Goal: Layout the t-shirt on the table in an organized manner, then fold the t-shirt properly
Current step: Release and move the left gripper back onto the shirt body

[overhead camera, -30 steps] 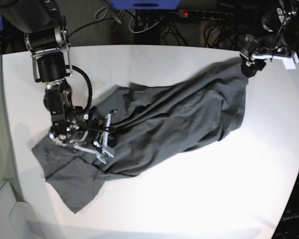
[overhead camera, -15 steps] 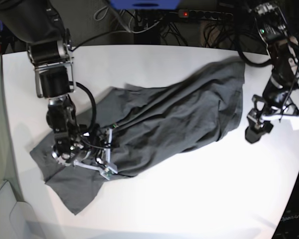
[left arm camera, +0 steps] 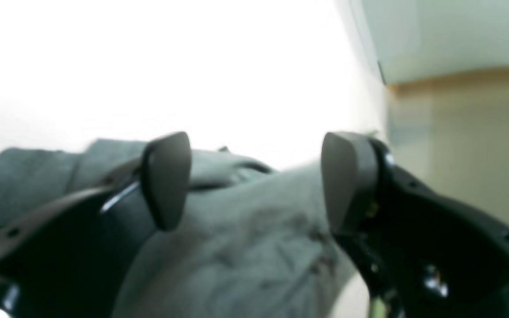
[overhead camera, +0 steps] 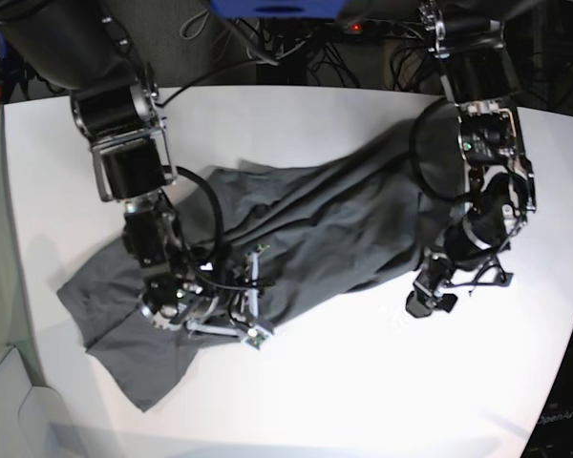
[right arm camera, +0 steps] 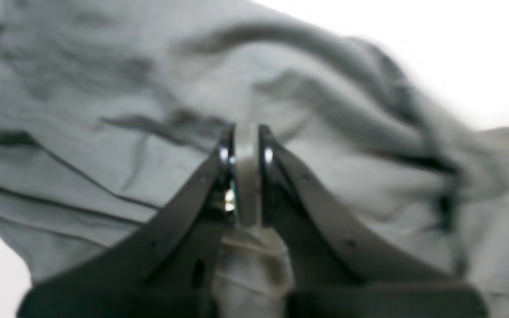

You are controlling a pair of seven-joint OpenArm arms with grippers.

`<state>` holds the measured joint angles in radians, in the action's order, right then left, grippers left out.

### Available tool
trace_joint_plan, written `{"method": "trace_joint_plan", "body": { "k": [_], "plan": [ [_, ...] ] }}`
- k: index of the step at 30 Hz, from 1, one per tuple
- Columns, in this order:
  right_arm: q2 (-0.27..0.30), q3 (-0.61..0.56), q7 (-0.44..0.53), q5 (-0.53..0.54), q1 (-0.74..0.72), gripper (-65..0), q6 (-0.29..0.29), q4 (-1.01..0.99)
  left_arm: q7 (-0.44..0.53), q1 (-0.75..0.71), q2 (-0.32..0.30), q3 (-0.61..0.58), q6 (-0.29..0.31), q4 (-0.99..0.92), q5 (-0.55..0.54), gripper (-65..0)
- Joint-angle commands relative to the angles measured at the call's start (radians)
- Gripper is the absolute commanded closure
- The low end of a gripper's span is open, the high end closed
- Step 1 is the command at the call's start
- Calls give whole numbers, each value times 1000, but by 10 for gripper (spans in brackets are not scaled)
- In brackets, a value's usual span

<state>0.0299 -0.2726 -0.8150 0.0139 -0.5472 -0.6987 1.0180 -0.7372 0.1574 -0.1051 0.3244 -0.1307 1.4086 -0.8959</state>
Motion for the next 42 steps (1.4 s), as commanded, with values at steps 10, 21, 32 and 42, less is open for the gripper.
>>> {"method": "trace_joint_plan", "body": {
  "k": [10, 21, 32, 42],
  "plan": [
    [61, 8, 76, 7, 23, -3, 1, -72, 113, 15, -6, -202, 12, -114, -12, -452],
    [103, 3, 13, 5, -46, -6, 1, 25, 104, -38, -12, -213, 13, -150, 126, -453],
    [97, -124, 224, -79, -201, -337, 1, -124, 104, -103, -12, -213, 18, -133, 172, -453],
    [55, -146, 547, -248, -271, -360, 1, -408, 104, -104, -12, -213, 18, -134, 174, -453]
  ]
}}
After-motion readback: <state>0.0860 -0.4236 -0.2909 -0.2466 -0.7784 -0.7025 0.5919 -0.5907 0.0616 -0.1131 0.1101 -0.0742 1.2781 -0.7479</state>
